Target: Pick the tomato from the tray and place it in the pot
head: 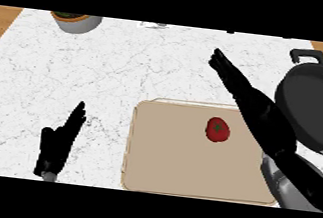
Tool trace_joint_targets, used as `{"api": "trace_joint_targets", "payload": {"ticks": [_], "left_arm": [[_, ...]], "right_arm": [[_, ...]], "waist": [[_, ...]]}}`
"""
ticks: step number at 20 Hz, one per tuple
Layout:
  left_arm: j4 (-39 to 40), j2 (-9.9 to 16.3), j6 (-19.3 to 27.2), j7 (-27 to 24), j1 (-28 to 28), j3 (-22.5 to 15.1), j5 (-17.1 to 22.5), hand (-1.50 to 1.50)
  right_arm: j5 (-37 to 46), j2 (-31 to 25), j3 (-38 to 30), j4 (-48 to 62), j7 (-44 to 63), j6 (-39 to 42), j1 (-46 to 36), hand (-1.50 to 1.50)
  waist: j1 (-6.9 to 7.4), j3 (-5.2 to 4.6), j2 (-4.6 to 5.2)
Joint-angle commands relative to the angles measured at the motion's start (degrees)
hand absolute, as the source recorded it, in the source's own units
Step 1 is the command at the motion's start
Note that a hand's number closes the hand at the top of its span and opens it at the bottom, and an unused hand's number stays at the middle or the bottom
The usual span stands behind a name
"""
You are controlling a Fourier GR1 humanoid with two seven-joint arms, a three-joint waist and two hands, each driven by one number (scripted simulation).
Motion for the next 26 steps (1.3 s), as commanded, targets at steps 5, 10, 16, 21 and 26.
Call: {"api": "trace_joint_targets", "payload": {"ticks": [5,10,16,21,26], "left_arm": [[-9.7,4.6,2.8,0.5,-9.7,8.2,0.6,0.00],[-11.8,5.2,1.5,4.9,-13.1,10.3,3.8,0.00],[-19.5,5.6,3.7,13.0,-12.8,10.2,2.8,0.00],[-17.7,6.4,1.5,12.0,-11.6,13.2,3.9,0.00],[-17.2,6.5,1.6,12.3,-12.2,13.2,3.3,0.00]], "right_arm": [[-3.2,-7.3,-14.8,20.7,-3.1,2.0,-1.5,1.50],[9.6,-11.6,-16.1,33.3,-12.7,-5.6,0.5,-1.50],[9.6,-10.4,-17.4,48.5,-34.1,1.9,-5.0,-1.50],[12.3,-18.0,-14.3,39.9,-22.0,10.0,-7.8,-1.50],[19.8,-20.2,-4.9,36.1,-12.4,15.7,-9.8,-1.50]], "waist": [[3.53,-0.20,2.50],[3.61,-0.14,2.71],[2.85,-0.30,1.90],[1.86,-0.45,1.55],[1.69,-0.54,1.48]]}}
